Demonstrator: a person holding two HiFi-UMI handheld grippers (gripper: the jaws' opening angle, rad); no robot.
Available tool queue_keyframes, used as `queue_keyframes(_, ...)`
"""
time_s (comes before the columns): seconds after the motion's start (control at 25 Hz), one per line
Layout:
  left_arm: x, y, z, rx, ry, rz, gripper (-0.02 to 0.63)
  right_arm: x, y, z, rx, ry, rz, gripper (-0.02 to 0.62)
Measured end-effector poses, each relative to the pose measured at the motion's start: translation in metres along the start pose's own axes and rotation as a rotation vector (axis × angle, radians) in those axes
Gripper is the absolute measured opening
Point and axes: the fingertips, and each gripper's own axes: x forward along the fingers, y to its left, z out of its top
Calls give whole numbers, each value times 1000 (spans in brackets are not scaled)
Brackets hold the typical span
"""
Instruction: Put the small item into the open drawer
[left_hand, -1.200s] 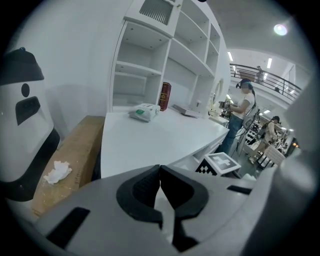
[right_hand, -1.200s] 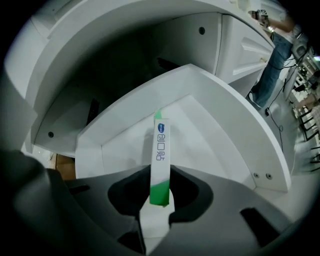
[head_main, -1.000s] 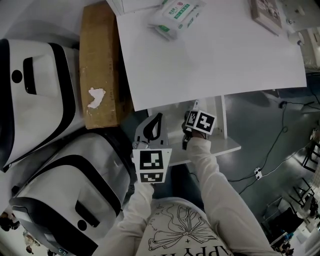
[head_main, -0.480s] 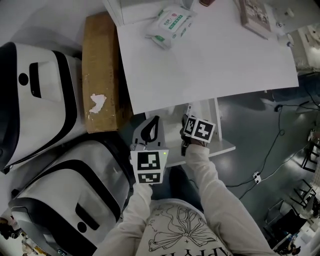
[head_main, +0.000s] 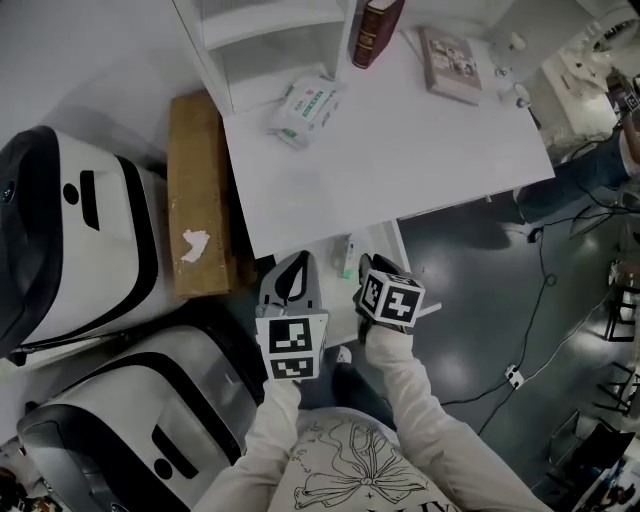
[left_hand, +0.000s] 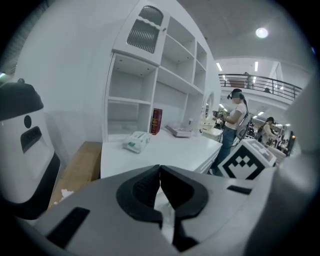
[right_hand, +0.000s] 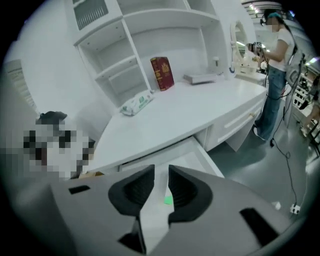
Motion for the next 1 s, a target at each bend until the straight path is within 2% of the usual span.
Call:
queue_keyframes(0.2, -19, -14, 32, 25, -71, 5, 6, -57, 9, 46, -60, -172, 3, 35)
queue_keyframes(0.56, -60, -32, 75, 44, -180, 27, 5, -148, 35, 101, -176, -432, 85, 35)
queue_keyframes(1.0, -94, -49, 115, 77, -297, 46, 5, -214, 51, 128, -245, -626, 123, 35)
